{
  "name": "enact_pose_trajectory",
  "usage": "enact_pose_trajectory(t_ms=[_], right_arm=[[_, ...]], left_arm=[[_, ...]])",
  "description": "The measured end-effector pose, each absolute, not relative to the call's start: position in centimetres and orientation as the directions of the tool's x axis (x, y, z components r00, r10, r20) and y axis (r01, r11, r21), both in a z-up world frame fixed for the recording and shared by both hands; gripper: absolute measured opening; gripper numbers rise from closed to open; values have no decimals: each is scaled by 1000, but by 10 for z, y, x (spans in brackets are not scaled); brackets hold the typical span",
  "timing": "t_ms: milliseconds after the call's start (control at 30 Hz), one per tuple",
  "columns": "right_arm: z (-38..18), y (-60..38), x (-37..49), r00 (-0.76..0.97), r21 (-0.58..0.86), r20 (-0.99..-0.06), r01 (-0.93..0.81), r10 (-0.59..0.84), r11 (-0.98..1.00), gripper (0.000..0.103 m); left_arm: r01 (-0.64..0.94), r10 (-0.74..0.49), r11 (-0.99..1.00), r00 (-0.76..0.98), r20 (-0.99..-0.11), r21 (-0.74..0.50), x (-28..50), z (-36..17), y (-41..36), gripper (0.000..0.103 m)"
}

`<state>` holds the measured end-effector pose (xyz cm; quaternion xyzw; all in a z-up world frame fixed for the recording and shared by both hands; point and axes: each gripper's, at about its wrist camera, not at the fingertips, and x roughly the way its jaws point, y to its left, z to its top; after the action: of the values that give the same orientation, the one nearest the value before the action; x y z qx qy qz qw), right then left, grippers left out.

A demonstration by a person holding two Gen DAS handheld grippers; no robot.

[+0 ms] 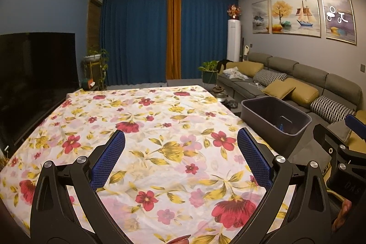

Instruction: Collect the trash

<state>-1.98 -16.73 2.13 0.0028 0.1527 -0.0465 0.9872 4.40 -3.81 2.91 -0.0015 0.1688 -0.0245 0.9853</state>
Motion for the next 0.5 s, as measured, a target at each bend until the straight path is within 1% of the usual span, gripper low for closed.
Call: enact_pose_trajectory(t_ms=[500], right_arm=[[21, -167, -19, 949, -7, -302, 93, -91, 996, 97]], left_arm=[[51, -52, 999, 941, -333, -13, 44, 29, -39, 97]])
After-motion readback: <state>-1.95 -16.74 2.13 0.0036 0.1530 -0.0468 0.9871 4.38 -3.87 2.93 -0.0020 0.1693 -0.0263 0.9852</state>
